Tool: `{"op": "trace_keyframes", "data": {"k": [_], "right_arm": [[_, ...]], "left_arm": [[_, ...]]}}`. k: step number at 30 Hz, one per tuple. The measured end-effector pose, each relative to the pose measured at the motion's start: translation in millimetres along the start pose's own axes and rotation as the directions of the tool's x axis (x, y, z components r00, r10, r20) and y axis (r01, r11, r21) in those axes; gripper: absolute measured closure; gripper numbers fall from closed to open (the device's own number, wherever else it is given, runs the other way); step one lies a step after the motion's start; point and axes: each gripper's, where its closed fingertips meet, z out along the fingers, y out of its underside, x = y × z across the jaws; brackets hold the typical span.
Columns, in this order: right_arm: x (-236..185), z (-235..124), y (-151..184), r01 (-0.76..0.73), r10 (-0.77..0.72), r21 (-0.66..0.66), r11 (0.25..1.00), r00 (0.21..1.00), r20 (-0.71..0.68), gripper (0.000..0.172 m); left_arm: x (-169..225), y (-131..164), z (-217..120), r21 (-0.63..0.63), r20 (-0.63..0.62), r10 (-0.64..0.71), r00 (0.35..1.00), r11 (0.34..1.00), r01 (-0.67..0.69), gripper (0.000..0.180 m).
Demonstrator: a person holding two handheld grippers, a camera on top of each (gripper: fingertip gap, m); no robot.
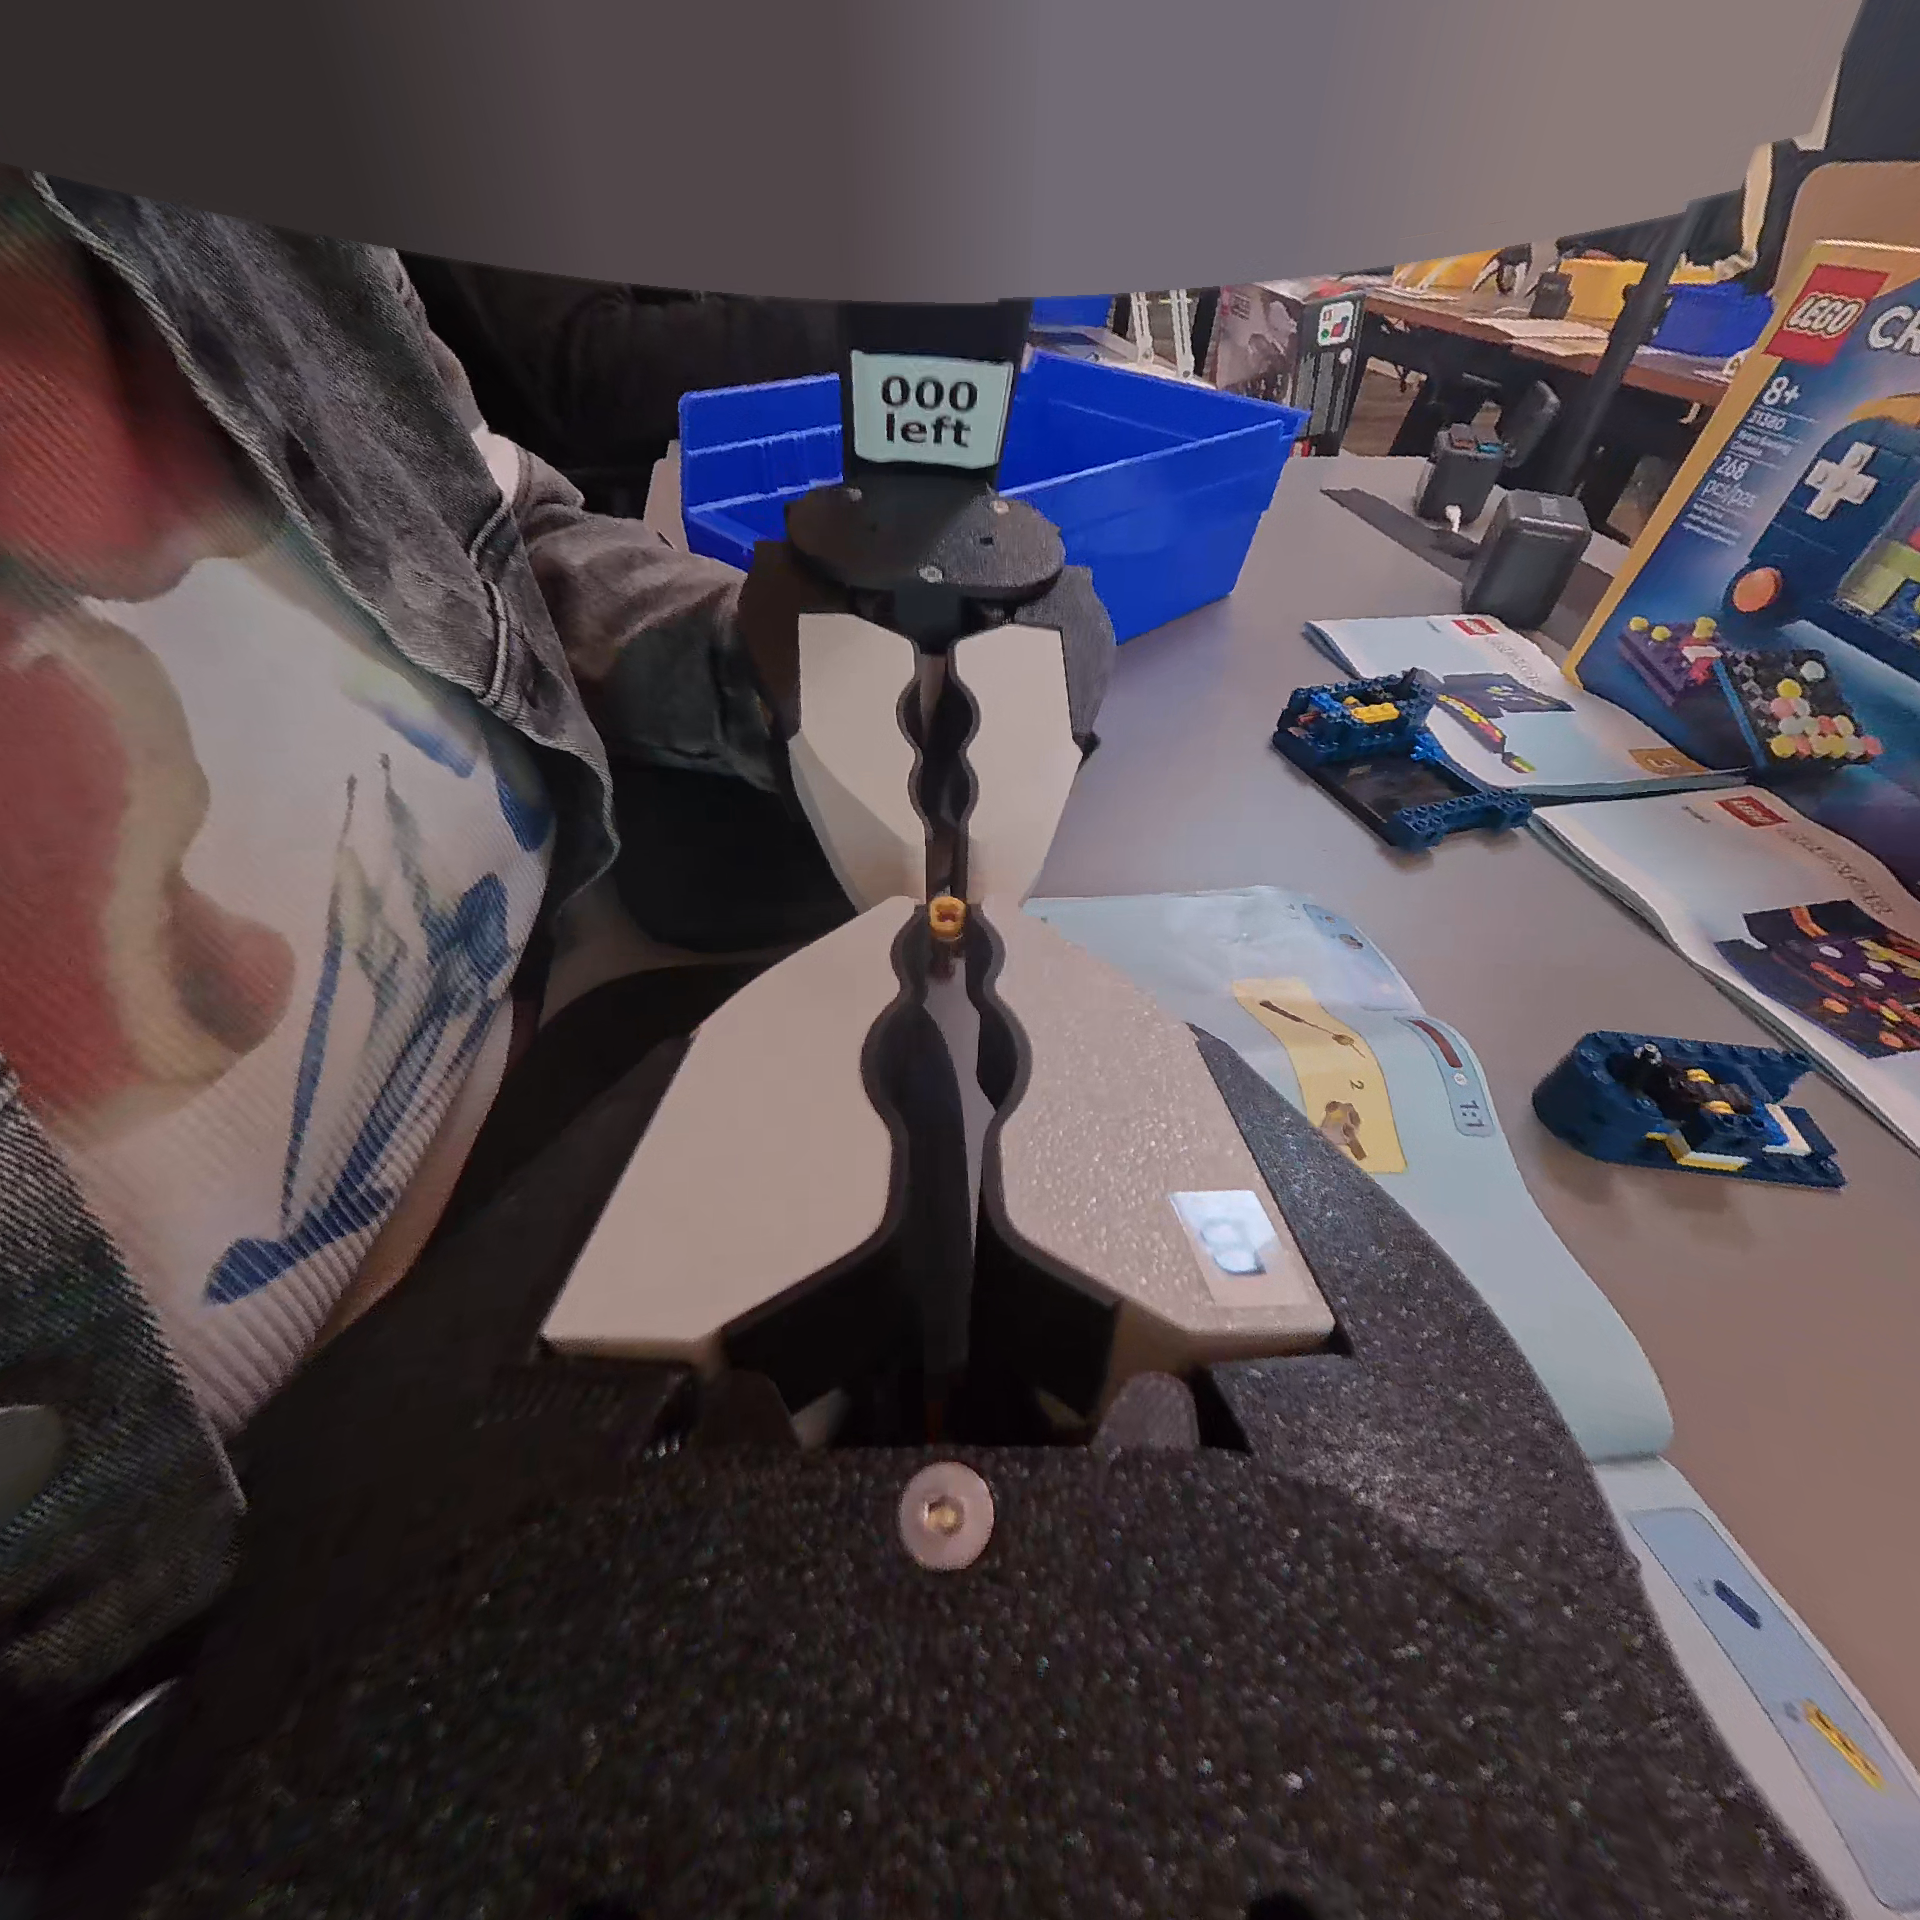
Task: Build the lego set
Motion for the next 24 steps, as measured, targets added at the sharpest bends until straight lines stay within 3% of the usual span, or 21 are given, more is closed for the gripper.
{"op": "trace_keyframes", "data": {"k": [6, 12, 19, 24], "right_arm": [[1, -1, -7, -0.020, 0.020, 0.066, 0.998, 1.000, -0.002, 0.165], [-1, -2, 10, 0.024, -0.026, -0.081, 0.996, 0.999, -0.023, 0.165], [-19, -9, 45, -0.005, 0.000, -0.283, 0.959, 1.000, -0.018, 0.165], [-23, -10, 56, -0.013, -0.004, -0.386, 0.922, 0.999, -0.042, 0.165]], "left_arm": [[1, -8, -1, 0.076, -0.038, -0.083, 0.996, 0.993, 0.086, 0.177], [2, 8, 6, -0.041, -0.004, -0.022, 1.000, 0.999, 0.021, 0.178], [17, 40, 22, -0.277, -0.062, 0.050, 0.997, 0.959, -0.066, 0.177], [21, 51, 26, -0.341, -0.100, 0.016, 0.995, 0.939, -0.049, 0.177]]}}
